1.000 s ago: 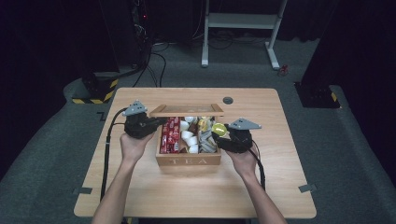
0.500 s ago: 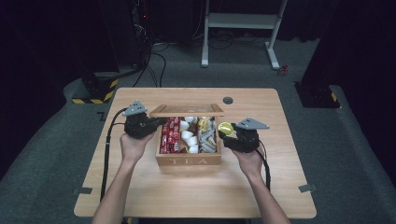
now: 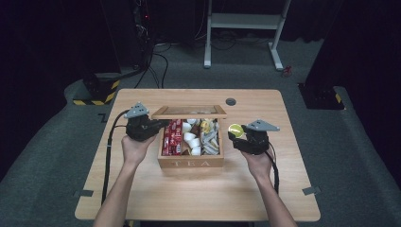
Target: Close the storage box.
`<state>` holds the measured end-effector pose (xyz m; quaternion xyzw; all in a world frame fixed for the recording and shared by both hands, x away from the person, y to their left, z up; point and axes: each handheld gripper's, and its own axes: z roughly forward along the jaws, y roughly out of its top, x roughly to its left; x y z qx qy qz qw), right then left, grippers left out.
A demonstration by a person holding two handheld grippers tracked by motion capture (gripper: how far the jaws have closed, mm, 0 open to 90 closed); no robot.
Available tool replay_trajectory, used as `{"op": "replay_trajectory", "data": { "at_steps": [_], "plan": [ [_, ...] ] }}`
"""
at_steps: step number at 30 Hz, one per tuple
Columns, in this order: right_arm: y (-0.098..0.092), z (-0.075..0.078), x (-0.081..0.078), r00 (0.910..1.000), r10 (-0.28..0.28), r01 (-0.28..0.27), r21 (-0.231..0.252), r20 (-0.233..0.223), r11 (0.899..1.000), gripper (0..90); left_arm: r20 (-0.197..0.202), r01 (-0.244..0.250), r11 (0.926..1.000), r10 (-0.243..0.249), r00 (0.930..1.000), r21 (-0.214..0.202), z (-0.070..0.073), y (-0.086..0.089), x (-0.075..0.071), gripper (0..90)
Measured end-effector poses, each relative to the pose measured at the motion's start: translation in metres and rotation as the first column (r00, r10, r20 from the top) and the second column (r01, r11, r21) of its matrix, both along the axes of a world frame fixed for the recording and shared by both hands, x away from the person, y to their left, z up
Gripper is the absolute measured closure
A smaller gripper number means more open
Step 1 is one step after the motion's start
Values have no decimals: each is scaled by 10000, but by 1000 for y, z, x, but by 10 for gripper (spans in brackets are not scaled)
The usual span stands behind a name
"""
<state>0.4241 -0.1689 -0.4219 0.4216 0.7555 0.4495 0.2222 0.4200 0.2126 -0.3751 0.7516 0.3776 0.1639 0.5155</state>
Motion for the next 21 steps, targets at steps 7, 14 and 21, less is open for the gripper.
{"op": "replay_trajectory", "data": {
  "at_steps": [7, 14, 21],
  "plan": [
    [-10, -5, 2, 9992, -348, 346, -123, -176, 9993, 376, -1, -14, 10000, 14, 10000, 16, 0, 0, 0, 900],
    [-21, -16, 6, 9967, -692, 678, -328, -417, 9972, 376, 5, -13, 10000, 13, 10000, 47, -1, 0, -1, 900],
    [-29, -26, 9, 9922, -1000, 972, -409, -740, 9944, 376, 33, -9, 10000, 9, 10000, 90, -1, 0, -1, 900]
  ]
}}
